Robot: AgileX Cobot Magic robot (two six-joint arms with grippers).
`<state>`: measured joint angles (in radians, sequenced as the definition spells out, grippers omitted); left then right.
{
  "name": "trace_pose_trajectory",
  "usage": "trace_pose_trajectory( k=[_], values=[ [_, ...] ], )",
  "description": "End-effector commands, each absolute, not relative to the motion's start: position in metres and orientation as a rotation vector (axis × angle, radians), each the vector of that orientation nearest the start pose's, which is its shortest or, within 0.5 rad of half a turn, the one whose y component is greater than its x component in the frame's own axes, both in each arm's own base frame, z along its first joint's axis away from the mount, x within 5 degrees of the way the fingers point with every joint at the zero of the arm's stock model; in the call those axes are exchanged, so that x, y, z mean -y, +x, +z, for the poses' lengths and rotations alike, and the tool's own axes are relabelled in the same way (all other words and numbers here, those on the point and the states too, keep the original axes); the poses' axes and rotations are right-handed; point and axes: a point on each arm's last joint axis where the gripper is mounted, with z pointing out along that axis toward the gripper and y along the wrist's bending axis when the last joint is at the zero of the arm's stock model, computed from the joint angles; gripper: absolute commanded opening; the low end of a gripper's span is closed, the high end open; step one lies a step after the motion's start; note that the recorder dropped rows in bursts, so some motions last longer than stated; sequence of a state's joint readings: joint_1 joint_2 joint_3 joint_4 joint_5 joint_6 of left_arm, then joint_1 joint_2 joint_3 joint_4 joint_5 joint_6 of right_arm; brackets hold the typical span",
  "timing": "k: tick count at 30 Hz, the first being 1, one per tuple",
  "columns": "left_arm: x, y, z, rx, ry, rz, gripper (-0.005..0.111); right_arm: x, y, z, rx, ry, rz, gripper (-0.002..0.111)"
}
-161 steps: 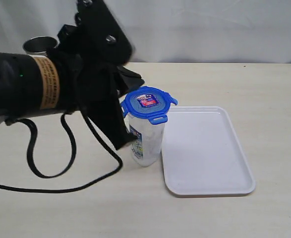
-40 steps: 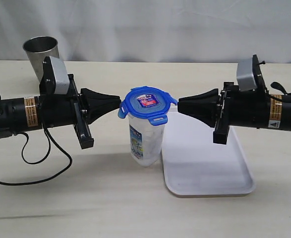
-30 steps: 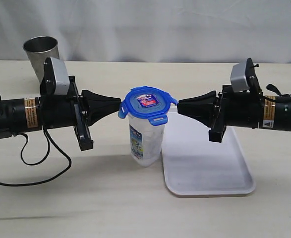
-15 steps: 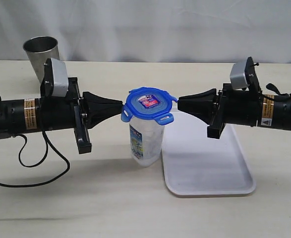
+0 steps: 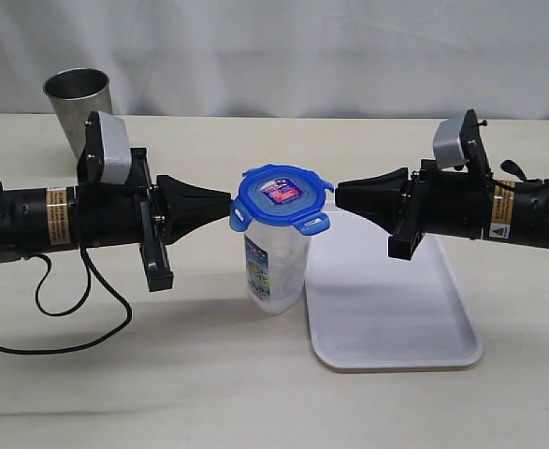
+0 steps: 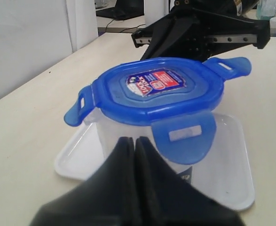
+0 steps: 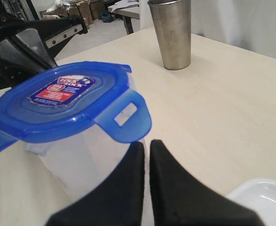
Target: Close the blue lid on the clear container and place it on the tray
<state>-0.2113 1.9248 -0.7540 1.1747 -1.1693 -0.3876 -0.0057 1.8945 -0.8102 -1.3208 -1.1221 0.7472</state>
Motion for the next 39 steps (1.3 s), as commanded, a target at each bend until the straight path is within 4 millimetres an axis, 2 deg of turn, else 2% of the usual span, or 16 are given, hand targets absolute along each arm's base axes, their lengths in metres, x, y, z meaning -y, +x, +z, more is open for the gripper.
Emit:
trace_pose_trajectory(
  k=[1, 6, 11, 18, 23, 25, 30, 39],
  values=[
    [0.141, 0.297, 0.146, -1.484, 1.094, -0.829, 0.000, -0.077, 0.321, 0.159, -1.690, -0.868, 0.892, 0.004],
    [0.133, 0.301, 0.146, -1.493, 1.073, -0.812, 0.000, -0.077, 0.320, 0.162, -1.686, -0.891, 0.880, 0.004],
    [0.126, 0.304, 0.146, -1.507, 1.053, -0.795, 0.000, -0.070, 0.321, 0.168, -1.764, -0.901, 0.751, 0.004],
    [0.125, 0.304, 0.146, -1.511, 1.049, -0.790, 0.000, -0.071, 0.316, 0.190, -1.700, -0.907, 0.740, 0.004],
    [0.123, 0.306, 0.143, -1.542, 1.049, -0.764, 0.000, -0.074, 0.312, 0.214, -1.620, -0.873, 0.756, 0.004],
    [0.123, 0.306, 0.143, -1.548, 1.050, -0.759, 0.000, -0.082, 0.311, 0.223, -1.624, -0.883, 0.795, 0.004],
    [0.123, 0.307, 0.143, -1.551, 1.046, -0.756, 0.000, -0.110, 0.312, 0.238, -1.665, -1.047, 0.885, 0.004],
    [0.123, 0.307, 0.143, -1.551, 1.046, -0.756, 0.000, -0.141, 0.312, 0.233, -1.744, -1.142, 0.746, 0.004]
  ],
)
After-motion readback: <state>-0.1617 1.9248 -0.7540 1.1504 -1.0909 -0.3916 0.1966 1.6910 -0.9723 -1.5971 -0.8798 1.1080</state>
